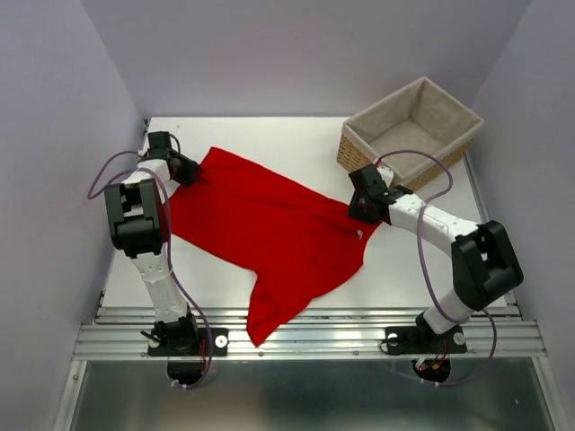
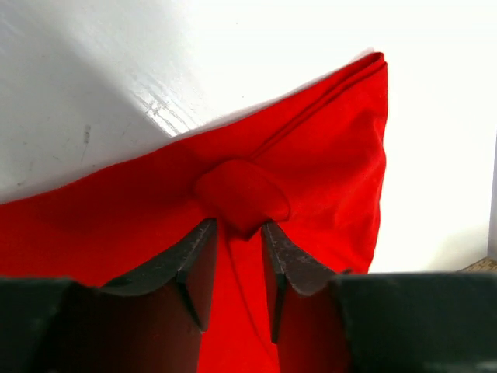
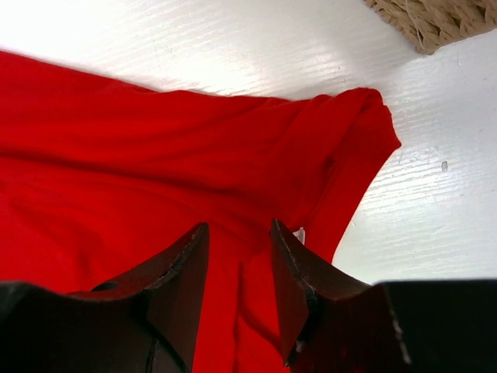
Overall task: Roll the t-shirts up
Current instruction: Fold the T-shirt at the center of the board.
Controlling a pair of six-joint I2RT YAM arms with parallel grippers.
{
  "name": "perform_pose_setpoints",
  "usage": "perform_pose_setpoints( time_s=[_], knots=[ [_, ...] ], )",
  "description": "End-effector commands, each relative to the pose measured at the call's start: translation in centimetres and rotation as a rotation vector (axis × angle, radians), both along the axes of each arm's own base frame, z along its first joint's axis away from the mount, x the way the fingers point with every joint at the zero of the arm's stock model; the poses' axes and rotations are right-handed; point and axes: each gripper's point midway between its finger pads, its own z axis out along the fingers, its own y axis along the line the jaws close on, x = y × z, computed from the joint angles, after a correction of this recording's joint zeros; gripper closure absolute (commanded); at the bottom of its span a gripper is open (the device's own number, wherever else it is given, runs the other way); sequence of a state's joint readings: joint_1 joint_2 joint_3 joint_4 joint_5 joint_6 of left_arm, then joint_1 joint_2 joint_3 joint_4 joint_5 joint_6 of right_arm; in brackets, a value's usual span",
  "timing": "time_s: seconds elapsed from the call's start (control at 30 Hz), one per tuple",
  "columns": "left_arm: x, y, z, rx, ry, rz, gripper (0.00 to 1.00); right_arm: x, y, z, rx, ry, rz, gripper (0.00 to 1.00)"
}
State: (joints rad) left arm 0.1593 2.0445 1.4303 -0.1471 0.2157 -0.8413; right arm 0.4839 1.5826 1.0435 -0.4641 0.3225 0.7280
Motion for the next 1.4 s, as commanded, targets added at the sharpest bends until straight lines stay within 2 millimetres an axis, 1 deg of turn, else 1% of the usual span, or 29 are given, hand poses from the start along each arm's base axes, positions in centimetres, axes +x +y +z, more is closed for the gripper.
perform_pose_setpoints(
  time_s=[0.0,0.1,0.13,0.17,0.2,0.3,0.33,0.47,0.57,0.63,0.67,0.73,0.77,0.8,0.87,0.97,1.0,1.03,1.07,1.13,1.17,1.27,1.37],
  knots=[
    [1.8,1.4,4.8,0.077,-0.112,0.015,0.64,0.0,0.1,2.1,0.022,-0.055,0.026,0.57],
    [2.3,2.0,5.2,0.123,-0.106,-0.002,0.66,-0.3,-0.2,2.6,0.020,-0.062,0.027,0.56],
    [2.3,2.0,4.9,0.129,-0.096,-0.011,0.64,-0.4,-0.2,2.9,0.023,-0.070,0.028,0.56],
    [2.7,2.1,5.3,0.134,-0.103,-0.017,0.61,-0.5,-0.3,3.1,0.024,-0.072,0.026,0.56],
    [2.7,2.1,5.3,0.140,-0.102,-0.026,0.51,-0.6,-0.3,2.9,0.024,-0.067,0.025,0.56],
    [2.6,1.8,5.0,0.130,-0.095,-0.034,0.33,-0.8,-0.3,3.1,0.036,-0.070,0.020,0.56],
    [2.6,1.7,4.6,0.126,-0.093,-0.037,0.32,-1.0,0.0,3.1,0.041,-0.069,0.028,0.56],
    [2.7,1.2,3.7,0.101,-0.083,-0.051,0.34,-1.2,0.0,3.1,0.045,-0.065,0.025,0.56],
    [2.9,1.0,3.1,0.095,-0.077,-0.069,0.42,-1.4,-0.2,3.3,0.040,-0.067,0.023,0.56],
    [3.0,0.8,2.8,0.090,-0.068,-0.082,0.44,-1.4,-0.2,3.6,0.043,-0.073,0.023,0.56],
    [3.1,0.8,3.0,0.091,-0.071,-0.086,0.44,-1.4,-0.2,3.7,0.042,-0.074,0.024,0.55],
    [2.9,0.8,3.0,0.095,-0.062,-0.089,0.43,-1.5,-0.3,3.9,0.043,-0.080,0.024,0.55],
    [2.8,0.8,3.1,0.100,-0.061,-0.087,0.41,-1.5,-0.3,4.0,0.044,-0.081,0.024,0.55],
    [2.6,1.0,3.0,0.109,-0.057,-0.078,0.36,-1.5,-0.3,4.1,0.044,-0.081,0.024,0.55],
    [2.2,1.2,3.7,0.122,-0.067,-0.071,0.30,-1.6,-0.3,4.2,0.048,-0.082,0.023,0.55],
    [1.4,1.7,4.3,0.147,-0.072,-0.042,0.30,-1.8,0.0,4.1,0.050,-0.081,0.032,0.55],
    [1.2,1.7,4.4,0.146,-0.075,-0.030,0.33,-1.8,0.0,4.2,0.051,-0.085,0.030,0.55],
    [1.1,2.0,5.4,0.157,-0.098,-0.013,0.34,-1.8,0.0,4.2,0.050,-0.085,0.031,0.55],
    [0.6,1.9,5.0,0.154,-0.089,-0.008,0.36,-1.8,0.0,4.3,0.051,-0.085,0.030,0.55],
    [0.4,1.6,5.2,0.132,-0.099,0.000,0.38,-1.8,-0.1,4.2,0.050,-0.084,0.029,0.55],
    [0.2,1.5,4.6,0.122,-0.088,0.002,0.39,-1.8,-0.1,4.2,0.050,-0.083,0.028,0.55],
    [0.2,0.9,3.8,0.074,-0.077,0.012,0.40,-1.9,0.2,4.1,0.049,-0.081,0.037,0.55],
    [0.4,0.6,3.5,0.039,-0.083,0.027,0.40,-2.1,0.1,4.1,0.050,-0.082,0.033,0.54]
  ],
)
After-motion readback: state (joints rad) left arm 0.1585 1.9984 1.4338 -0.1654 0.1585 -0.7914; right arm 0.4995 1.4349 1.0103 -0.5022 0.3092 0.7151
